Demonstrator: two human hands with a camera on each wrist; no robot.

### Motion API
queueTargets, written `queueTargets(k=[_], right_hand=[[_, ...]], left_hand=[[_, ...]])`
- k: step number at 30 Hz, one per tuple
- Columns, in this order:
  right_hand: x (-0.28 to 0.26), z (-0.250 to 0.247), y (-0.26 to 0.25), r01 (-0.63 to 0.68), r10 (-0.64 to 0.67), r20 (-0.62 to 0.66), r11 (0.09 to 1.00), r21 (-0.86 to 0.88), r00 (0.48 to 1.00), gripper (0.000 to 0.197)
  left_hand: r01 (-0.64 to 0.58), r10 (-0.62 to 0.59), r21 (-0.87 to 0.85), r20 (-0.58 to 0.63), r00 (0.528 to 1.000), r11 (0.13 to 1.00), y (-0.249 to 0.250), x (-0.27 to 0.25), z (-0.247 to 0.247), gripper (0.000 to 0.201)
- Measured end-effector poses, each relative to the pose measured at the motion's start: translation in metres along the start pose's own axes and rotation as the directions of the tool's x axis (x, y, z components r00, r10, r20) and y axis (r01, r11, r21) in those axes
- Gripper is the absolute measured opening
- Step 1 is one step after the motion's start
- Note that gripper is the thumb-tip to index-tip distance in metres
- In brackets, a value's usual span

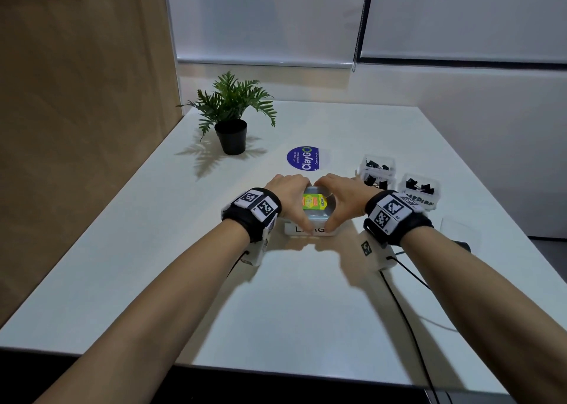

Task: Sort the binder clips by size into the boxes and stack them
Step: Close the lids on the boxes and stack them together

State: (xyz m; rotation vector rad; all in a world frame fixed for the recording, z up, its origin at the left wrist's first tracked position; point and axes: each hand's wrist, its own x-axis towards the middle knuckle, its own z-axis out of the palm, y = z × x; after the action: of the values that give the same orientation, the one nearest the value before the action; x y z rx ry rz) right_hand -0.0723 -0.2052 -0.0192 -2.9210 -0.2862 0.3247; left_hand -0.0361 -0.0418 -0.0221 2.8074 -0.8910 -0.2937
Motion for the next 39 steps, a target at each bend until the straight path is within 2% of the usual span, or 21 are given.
queueTargets(k=[5,9,13,15,17,18,20,22,23,25,26,27,29,31,34,37,39], right_hand=[[0.000,-0.002,0.000,0.027,-0.027,0.006,0.999,-0.025,1.000,0.083],[-0.001,0.001,0.003,0.048,-0.051,-0.029,0.995,-0.086,0.998,0.078],[-0.001,0.003,0.004,0.051,-0.056,-0.048,0.992,-0.114,0.997,0.077],[-0.001,0.003,0.005,0.031,-0.036,-0.051,0.996,-0.086,0.998,0.077],[-0.003,0.005,0.006,0.018,-0.021,-0.058,0.999,-0.050,0.998,0.085],[-0.005,0.007,0.005,0.019,-0.023,-0.067,0.998,-0.054,0.997,0.094],[-0.012,0.010,0.006,0.035,-0.039,-0.070,0.998,-0.057,0.997,0.117],[-0.021,0.010,0.009,0.057,-0.053,-0.060,0.995,0.076,0.997,0.131],[-0.025,0.009,0.012,0.069,-0.057,-0.073,0.981,0.180,0.996,0.135],[-0.031,0.010,0.016,0.088,-0.037,-0.133,0.913,0.398,0.990,0.137],[-0.033,0.011,0.017,0.093,-0.018,-0.159,0.872,0.481,0.987,0.135],[-0.035,0.014,0.018,0.099,-0.008,-0.175,0.846,0.523,0.985,0.134],[-0.038,0.020,0.016,0.106,-0.022,-0.175,0.865,0.490,0.984,0.129],[-0.041,0.022,0.014,0.096,-0.022,-0.157,0.873,0.478,0.987,0.118],[-0.042,0.023,0.015,0.080,-0.008,-0.123,0.804,0.589,0.992,0.094],[-0.039,0.023,0.018,0.065,-0.056,-0.033,0.858,0.509,0.998,0.084],[-0.035,0.022,0.020,0.054,-0.078,0.038,0.903,0.427,0.996,0.080]], left_hand=[[-0.040,0.040,0.003,0.062,0.997,0.999,-0.010,-0.005,-0.010,0.072],[-0.062,0.061,0.024,0.006,0.998,0.998,-0.015,-0.012,-0.006,0.064],[-0.086,0.086,0.166,0.004,0.996,0.982,-0.015,-0.011,-0.009,0.073],[-0.070,0.071,0.137,-0.001,0.997,0.988,-0.018,-0.009,-0.008,0.075],[-0.064,0.065,0.062,-0.016,0.998,0.996,-0.021,-0.011,-0.004,0.080],[-0.057,0.057,0.037,-0.008,0.998,0.998,-0.023,-0.011,-0.003,0.089],[-0.023,0.024,-0.026,0.043,0.999,0.999,-0.022,-0.017,-0.003,0.123],[0.027,-0.014,-0.206,0.064,0.998,0.978,-0.020,-0.026,-0.006,0.138],[0.079,-0.059,-0.362,0.066,0.996,0.929,-0.018,-0.031,-0.009,0.139],[0.134,-0.139,-0.649,0.044,0.989,0.749,-0.018,-0.036,-0.010,0.135],[0.130,-0.150,-0.707,0.034,0.988,0.695,-0.018,-0.038,-0.007,0.128],[0.121,-0.140,-0.711,0.031,0.990,0.693,-0.018,-0.040,-0.003,0.120],[0.090,-0.095,-0.648,0.028,0.995,0.756,-0.019,-0.042,0.005,0.111],[0.044,-0.056,-0.631,0.001,0.998,0.774,-0.022,-0.043,0.009,0.104],[-0.012,0.012,-0.619,-0.005,1.000,0.785,-0.029,-0.041,0.010,0.095],[-0.037,0.065,-0.330,0.076,0.995,0.943,-0.031,-0.040,0.011,0.083],[-0.058,0.072,-0.139,0.103,0.992,0.989,-0.029,-0.041,0.013,0.075]])
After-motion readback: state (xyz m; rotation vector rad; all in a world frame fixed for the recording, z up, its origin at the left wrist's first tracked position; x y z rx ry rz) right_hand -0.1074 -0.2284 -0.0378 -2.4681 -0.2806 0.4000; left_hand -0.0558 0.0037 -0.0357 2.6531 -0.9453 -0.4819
